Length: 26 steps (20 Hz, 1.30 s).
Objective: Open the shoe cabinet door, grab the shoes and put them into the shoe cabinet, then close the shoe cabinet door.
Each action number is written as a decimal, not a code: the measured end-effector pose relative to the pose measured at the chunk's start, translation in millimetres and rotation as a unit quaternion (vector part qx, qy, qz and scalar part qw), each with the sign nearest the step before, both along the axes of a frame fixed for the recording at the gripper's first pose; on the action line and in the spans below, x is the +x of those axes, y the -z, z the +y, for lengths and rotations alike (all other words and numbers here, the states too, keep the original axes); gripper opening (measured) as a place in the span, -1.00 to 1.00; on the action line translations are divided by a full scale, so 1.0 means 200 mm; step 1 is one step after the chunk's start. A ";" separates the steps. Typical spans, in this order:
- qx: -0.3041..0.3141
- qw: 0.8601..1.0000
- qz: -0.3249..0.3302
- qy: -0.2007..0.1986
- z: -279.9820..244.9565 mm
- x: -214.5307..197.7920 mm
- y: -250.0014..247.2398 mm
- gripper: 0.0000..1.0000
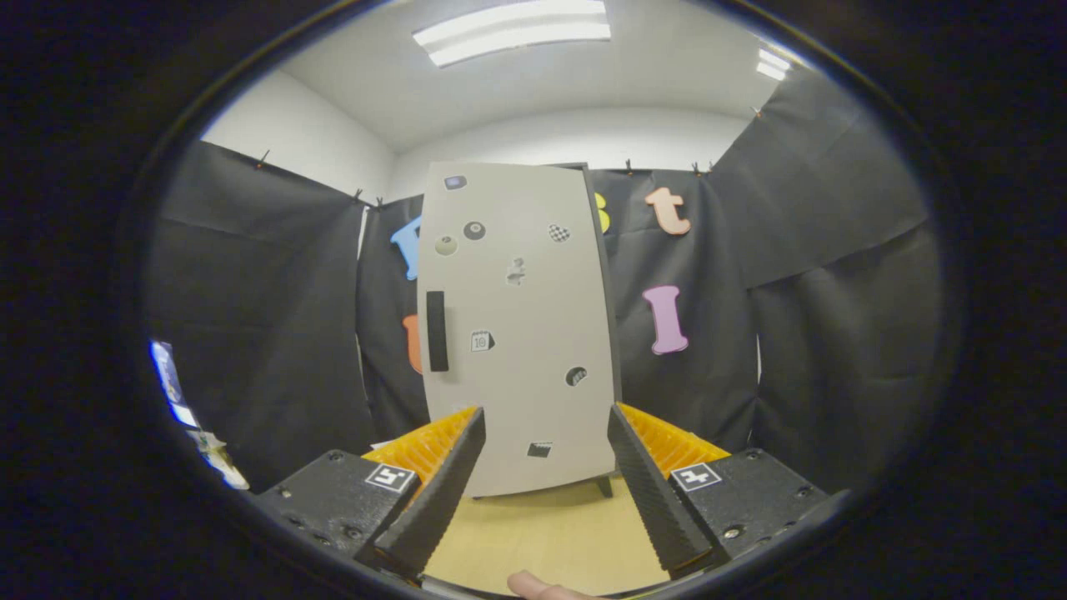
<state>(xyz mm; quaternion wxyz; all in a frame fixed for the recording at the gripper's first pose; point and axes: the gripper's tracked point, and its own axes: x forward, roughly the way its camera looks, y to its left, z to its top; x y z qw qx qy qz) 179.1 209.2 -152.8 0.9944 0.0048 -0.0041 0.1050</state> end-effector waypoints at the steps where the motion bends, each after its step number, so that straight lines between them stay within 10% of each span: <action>1: -0.001 1.000 -0.006 0.003 0.00 -0.01 -0.01 0.93; 26: -0.006 1.000 0.015 -0.023 0.12 -0.04 0.08 0.98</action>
